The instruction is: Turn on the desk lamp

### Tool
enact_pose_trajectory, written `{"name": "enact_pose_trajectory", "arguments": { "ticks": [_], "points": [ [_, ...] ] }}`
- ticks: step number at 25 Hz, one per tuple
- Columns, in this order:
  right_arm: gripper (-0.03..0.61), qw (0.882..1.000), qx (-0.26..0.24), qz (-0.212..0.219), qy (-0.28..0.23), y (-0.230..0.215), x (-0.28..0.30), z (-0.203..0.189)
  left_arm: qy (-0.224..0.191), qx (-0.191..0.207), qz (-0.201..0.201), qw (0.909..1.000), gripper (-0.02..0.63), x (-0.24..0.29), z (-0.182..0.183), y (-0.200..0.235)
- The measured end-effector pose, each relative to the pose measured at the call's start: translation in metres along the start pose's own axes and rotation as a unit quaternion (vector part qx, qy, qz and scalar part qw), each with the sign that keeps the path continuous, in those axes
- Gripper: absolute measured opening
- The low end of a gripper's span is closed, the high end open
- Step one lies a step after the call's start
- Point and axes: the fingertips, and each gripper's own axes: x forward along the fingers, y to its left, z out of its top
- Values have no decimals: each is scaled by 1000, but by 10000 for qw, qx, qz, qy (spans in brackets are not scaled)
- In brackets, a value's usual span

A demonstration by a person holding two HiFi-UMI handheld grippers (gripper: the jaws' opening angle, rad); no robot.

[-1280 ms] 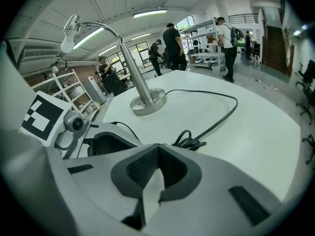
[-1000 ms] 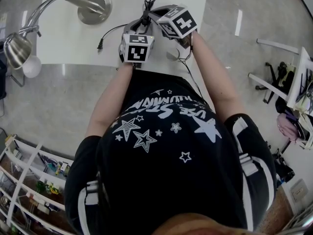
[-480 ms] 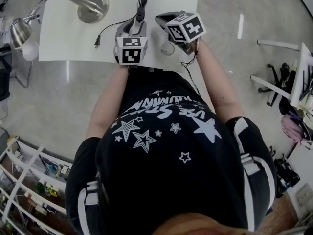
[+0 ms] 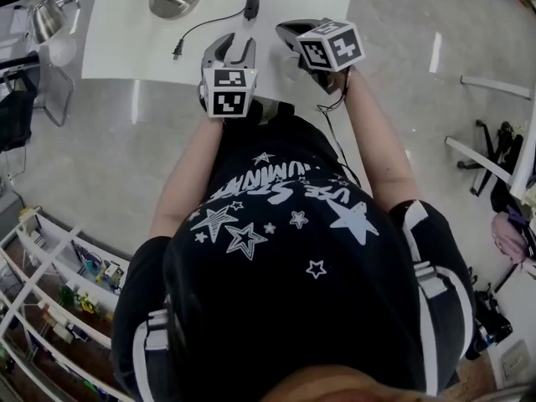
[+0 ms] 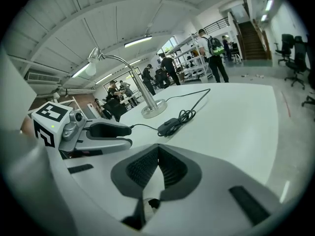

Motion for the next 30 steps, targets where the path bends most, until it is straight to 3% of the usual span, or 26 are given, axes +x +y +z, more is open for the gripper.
{"name": "enact_pose_trajectory", "arguments": {
  "ticks": [8, 14, 19, 30],
  "points": [
    [5, 9980, 486, -272, -289, -8, -6, -8, -74, 249, -242, 9994, 144, 1, 10, 3],
    [5, 9925, 848, -724, -492, -4, -6, -7, -166, 290, -548, 9979, 144, -14, 10, 25],
    [5, 9862, 1086, -1017, -727, 26, 6, 5, -334, 277, -695, 9966, 144, -27, 6, 59],
    [5, 9821, 1040, -1228, -979, 94, 41, 28, -487, -70, -1142, 9922, 144, -63, -7, 109]
  ]
}}
